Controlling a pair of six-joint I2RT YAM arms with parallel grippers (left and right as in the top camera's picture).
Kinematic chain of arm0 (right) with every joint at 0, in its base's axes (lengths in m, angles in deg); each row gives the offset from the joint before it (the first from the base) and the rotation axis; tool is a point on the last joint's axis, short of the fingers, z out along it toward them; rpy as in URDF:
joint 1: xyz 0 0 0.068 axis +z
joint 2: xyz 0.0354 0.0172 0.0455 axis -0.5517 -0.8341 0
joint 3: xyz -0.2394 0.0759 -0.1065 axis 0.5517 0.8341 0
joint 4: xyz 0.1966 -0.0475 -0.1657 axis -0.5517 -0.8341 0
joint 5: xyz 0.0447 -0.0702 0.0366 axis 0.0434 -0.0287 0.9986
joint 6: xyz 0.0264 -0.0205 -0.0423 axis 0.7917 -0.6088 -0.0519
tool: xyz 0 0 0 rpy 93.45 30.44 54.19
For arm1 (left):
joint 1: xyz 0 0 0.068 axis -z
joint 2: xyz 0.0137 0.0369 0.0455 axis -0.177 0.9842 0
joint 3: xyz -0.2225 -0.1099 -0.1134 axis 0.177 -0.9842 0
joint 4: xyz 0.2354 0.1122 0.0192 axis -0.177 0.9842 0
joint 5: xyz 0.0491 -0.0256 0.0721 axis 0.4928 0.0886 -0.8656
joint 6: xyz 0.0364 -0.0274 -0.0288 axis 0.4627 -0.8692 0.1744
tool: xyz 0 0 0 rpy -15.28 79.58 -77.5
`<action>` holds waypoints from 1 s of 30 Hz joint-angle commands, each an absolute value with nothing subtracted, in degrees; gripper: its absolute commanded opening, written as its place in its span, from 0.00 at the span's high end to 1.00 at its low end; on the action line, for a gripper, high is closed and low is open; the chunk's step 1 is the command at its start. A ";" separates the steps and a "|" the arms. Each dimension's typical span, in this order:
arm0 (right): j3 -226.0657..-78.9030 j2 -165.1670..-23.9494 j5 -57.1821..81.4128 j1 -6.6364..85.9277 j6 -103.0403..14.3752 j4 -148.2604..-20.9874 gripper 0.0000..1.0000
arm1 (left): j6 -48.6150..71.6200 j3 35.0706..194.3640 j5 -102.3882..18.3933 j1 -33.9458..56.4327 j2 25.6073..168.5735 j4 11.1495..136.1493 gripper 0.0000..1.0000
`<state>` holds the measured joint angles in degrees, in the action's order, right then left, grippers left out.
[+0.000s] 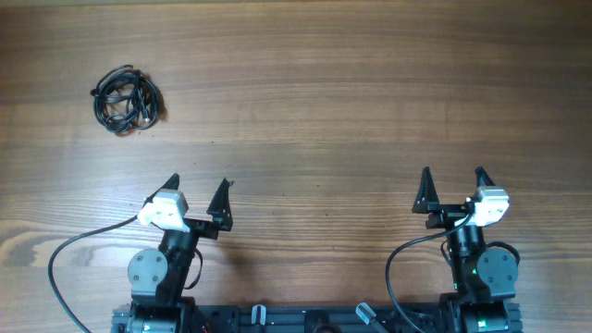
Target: Untangle cables
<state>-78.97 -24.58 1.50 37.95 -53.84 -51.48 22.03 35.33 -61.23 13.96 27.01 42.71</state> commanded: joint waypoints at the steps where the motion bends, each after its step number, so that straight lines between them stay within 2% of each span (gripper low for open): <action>1: -78.90 -24.87 2.07 38.13 -54.67 -51.28 0.00 | 23.14 35.18 -60.53 14.21 27.14 43.08 0.00; 21: -78.90 -24.87 2.07 38.13 -54.65 -51.28 0.00 | 22.92 35.42 -61.76 14.21 27.14 41.64 0.00; 30: -78.90 -24.87 2.07 38.13 -54.65 -51.30 0.00 | 12.72 41.58 -61.54 14.21 27.25 44.07 0.00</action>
